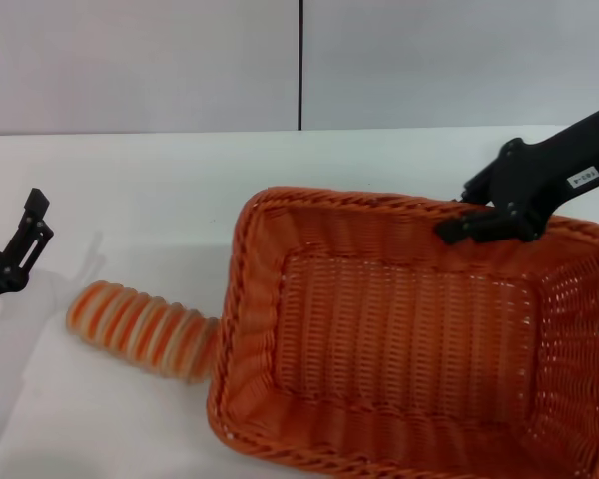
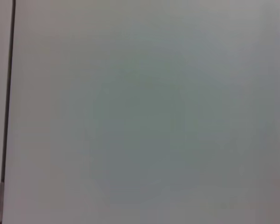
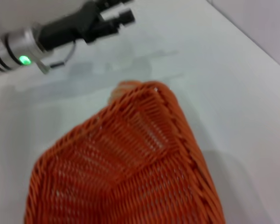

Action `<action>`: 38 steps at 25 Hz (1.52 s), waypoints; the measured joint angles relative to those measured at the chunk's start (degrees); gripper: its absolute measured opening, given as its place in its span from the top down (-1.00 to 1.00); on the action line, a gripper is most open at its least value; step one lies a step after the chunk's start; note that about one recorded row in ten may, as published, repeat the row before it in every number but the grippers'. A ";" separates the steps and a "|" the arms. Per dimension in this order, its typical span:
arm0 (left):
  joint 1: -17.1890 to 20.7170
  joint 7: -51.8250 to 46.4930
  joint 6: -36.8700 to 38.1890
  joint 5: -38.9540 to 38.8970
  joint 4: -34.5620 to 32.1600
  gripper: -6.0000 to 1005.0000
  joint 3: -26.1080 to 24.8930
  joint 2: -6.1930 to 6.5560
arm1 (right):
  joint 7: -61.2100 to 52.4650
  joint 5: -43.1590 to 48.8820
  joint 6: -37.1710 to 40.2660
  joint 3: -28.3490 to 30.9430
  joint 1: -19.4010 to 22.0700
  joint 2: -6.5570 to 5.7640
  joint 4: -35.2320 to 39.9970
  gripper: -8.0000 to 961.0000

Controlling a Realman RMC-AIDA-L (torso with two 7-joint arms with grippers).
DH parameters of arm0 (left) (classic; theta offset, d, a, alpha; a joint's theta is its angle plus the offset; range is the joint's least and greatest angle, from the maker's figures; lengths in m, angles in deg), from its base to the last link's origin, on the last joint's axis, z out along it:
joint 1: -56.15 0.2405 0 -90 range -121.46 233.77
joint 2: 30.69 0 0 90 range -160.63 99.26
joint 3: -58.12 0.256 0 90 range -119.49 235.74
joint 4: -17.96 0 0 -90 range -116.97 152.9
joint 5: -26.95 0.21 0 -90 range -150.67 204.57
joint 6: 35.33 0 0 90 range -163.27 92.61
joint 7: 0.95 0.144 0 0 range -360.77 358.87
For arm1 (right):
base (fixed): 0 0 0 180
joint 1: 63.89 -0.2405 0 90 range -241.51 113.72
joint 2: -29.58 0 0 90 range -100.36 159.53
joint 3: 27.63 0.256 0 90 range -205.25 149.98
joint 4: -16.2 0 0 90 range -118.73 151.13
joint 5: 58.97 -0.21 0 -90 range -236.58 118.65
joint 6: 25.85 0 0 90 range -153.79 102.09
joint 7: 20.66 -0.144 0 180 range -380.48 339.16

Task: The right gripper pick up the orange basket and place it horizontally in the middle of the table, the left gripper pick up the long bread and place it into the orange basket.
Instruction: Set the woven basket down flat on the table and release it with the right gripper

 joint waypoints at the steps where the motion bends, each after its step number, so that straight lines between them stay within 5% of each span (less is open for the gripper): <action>1: 0.02 0.00 0.00 0.00 0.02 -0.64 0.00 0.00 | 0.00 0.00 0.00 0.00 0.00 0.00 0.00 0.66; 24: 0.51 -0.39 0.99 0.30 0.14 -0.64 0.36 -0.12 | 9.67 9.40 7.78 0.05 0.02 -0.13 -0.23 0.67; 38: 0.87 -0.44 1.24 0.27 0.35 -0.64 0.53 -0.37 | 19.52 9.67 16.30 -2.36 1.09 2.58 -0.72 0.66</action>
